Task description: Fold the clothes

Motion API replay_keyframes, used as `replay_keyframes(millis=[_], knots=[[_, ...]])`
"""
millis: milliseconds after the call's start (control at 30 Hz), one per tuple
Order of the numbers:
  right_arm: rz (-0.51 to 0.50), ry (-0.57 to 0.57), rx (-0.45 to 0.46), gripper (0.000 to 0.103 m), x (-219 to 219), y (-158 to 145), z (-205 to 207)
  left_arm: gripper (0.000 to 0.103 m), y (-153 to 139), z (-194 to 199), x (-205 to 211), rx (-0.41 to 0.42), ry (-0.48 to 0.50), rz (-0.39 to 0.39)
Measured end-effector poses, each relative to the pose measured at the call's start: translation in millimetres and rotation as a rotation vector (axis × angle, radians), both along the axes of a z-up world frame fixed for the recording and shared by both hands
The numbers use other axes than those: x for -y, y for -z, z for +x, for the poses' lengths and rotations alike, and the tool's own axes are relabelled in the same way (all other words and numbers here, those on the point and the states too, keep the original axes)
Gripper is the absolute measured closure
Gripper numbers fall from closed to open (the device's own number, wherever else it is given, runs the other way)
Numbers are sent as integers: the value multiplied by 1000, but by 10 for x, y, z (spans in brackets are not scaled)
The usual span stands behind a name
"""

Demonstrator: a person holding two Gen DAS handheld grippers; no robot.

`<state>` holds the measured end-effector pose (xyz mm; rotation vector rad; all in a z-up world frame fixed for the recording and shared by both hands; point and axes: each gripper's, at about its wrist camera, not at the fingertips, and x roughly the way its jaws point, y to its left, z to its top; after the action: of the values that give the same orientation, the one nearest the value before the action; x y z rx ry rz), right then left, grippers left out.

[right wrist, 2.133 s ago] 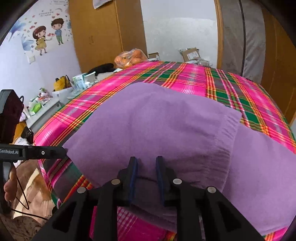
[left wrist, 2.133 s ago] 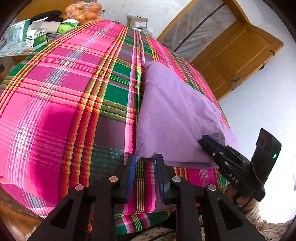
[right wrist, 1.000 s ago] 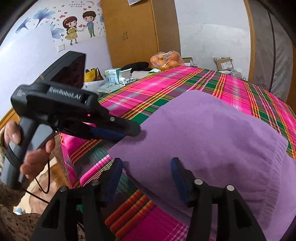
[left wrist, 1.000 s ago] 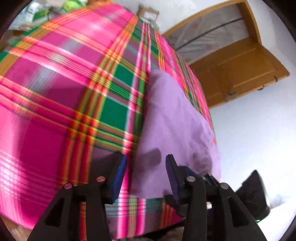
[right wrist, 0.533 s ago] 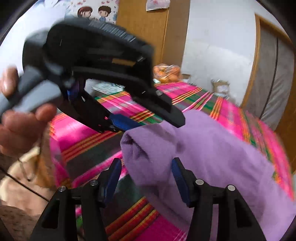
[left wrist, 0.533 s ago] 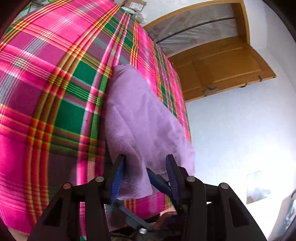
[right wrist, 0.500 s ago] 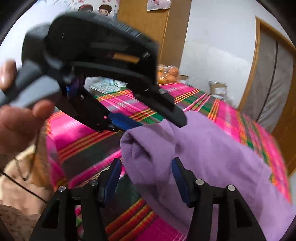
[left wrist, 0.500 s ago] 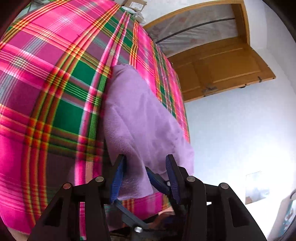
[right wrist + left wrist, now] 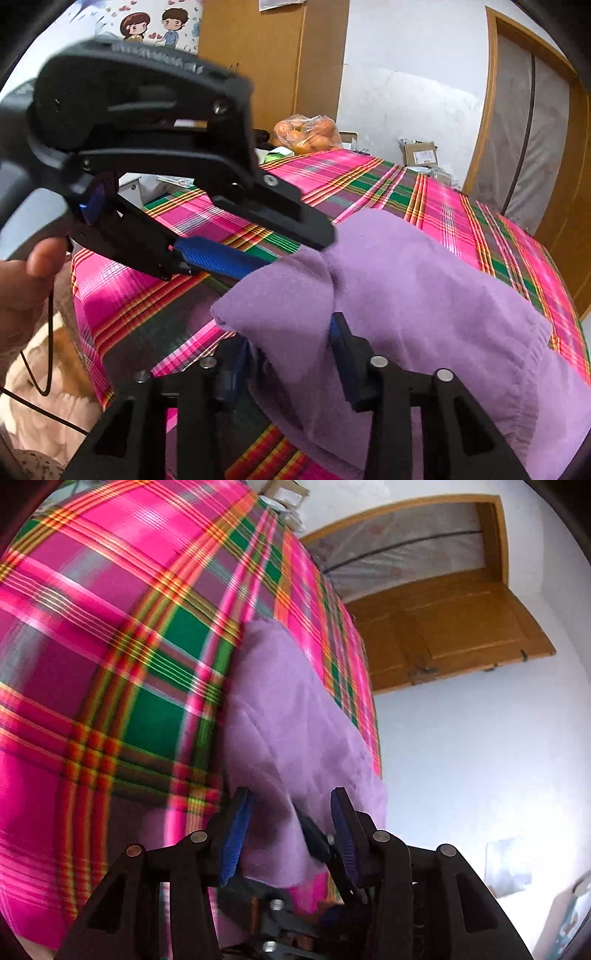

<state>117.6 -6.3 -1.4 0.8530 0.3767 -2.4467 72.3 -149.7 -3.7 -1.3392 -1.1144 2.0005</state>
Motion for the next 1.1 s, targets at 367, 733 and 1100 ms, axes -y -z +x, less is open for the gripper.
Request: replay_keyframes(millis=[367,733,1100], knots=[[-41,-20,-13,83,-96,-65,32,57,174,-409,72,37,-51,0],[-111,-39,-12,84,-235,-224,96,57,284,-1023,-258,93,76,-23],[-128,-45,16,84,-234,-196,63,57,299,-1450,-396,108,198,-6]])
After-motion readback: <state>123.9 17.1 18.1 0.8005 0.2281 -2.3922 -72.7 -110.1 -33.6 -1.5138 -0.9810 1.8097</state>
